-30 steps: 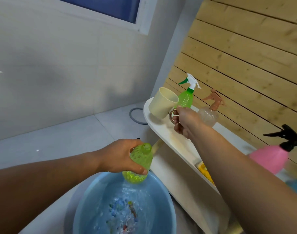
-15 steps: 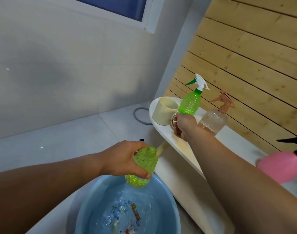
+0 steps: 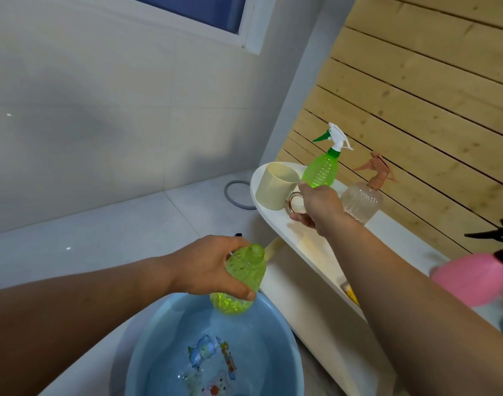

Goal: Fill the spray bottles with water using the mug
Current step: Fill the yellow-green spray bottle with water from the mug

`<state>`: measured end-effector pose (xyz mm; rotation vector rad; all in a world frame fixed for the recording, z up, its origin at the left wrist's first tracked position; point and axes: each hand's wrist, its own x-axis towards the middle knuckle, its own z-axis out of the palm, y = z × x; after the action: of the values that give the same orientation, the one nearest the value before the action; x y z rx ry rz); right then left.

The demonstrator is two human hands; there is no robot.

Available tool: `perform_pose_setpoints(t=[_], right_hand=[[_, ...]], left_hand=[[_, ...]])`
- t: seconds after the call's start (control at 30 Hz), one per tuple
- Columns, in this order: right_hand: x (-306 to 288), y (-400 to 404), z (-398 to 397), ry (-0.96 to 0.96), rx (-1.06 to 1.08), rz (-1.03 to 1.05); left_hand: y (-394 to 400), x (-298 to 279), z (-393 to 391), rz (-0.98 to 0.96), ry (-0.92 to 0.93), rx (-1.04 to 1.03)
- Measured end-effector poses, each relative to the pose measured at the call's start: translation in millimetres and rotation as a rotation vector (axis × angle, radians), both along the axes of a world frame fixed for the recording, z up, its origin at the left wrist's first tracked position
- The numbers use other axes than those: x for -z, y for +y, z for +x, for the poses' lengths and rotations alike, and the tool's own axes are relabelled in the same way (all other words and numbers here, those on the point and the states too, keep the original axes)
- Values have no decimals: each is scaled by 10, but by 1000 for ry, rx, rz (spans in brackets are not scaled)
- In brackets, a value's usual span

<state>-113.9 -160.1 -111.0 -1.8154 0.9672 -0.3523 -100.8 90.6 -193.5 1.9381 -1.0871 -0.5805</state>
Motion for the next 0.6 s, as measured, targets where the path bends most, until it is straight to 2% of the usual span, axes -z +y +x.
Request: perform_pose_setpoints(t=[0.13, 0.23, 0.4, 0.6], right_hand=[[-214, -94, -382, 47, -61, -308], [-245, -228, -825, 164, -90, -443], [-223, -399, -1457, 408, -94, -488], [-157, -493, -1868, 470, -37, -408]], left_hand=[[-2, -11, -3, 10, -14, -15], [-20, -29, -29, 18, -22, -34], [-37, -44, -52, 28, -16, -55], [-93, -80, -109, 7, -11, -46]])
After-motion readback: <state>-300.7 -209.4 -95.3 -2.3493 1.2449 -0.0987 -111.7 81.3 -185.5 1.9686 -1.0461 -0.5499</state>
